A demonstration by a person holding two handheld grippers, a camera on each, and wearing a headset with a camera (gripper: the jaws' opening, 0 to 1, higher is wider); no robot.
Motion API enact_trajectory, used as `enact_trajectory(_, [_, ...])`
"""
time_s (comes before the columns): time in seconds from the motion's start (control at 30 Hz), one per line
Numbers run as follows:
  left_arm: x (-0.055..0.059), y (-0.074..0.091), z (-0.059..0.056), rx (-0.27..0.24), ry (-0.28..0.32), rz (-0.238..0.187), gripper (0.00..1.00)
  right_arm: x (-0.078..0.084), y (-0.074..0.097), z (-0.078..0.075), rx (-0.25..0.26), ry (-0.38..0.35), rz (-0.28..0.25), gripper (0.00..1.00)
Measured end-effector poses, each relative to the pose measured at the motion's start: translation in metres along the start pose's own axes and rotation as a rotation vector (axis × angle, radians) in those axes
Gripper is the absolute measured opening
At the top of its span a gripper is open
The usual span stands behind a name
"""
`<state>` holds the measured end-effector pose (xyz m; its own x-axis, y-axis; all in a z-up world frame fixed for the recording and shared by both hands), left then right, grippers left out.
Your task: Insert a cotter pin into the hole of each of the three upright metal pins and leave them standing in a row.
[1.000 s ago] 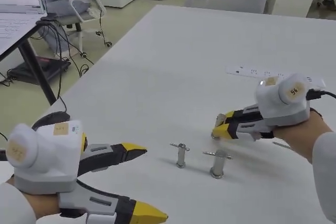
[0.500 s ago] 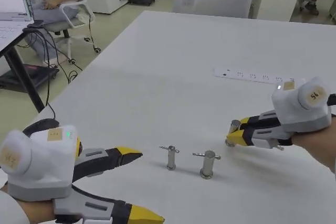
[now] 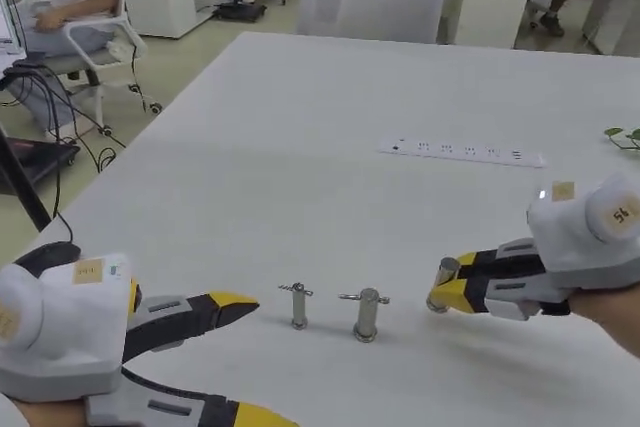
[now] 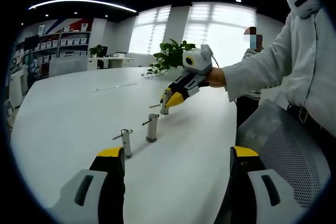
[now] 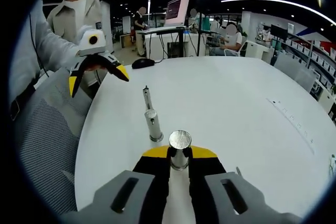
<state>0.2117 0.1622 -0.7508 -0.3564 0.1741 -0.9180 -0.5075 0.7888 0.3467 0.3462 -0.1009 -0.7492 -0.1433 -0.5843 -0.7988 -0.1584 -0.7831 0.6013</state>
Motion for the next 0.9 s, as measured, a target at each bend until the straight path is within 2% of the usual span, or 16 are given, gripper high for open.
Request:
enact_trajectory(0.2, [-0.002, -0.005, -0.003, 0.014, -0.012, 0.001, 0.82, 0.008, 0.004, 0.020, -0.008, -0.002, -0.003, 0.13])
enact_trajectory(0.47, [-0.002, -0.007, -0.006, 0.024, -0.015, 0.002, 0.82, 0.017, 0.000, 0.044, -0.020, -0.011, -0.002, 0.13])
enact_trajectory(0.9, [-0.001, -0.009, -0.010, 0.032, -0.009, 0.003, 0.82, 0.025, -0.013, 0.069, 0.005, -0.047, -0.007, 0.13])
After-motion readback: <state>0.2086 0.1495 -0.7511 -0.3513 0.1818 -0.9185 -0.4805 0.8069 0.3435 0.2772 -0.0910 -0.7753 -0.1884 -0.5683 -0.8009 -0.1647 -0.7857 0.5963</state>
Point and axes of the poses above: the centre of the closed fingertips' face, and the gripper's own axes: y roughly backward along the fingers, z roughly to its left, x roughly out of its underside, the point moved 9 cm from there along y, roughly backward along the fingers, and after that the axes turned 3 degrees about -x, right-handed, at the moved point
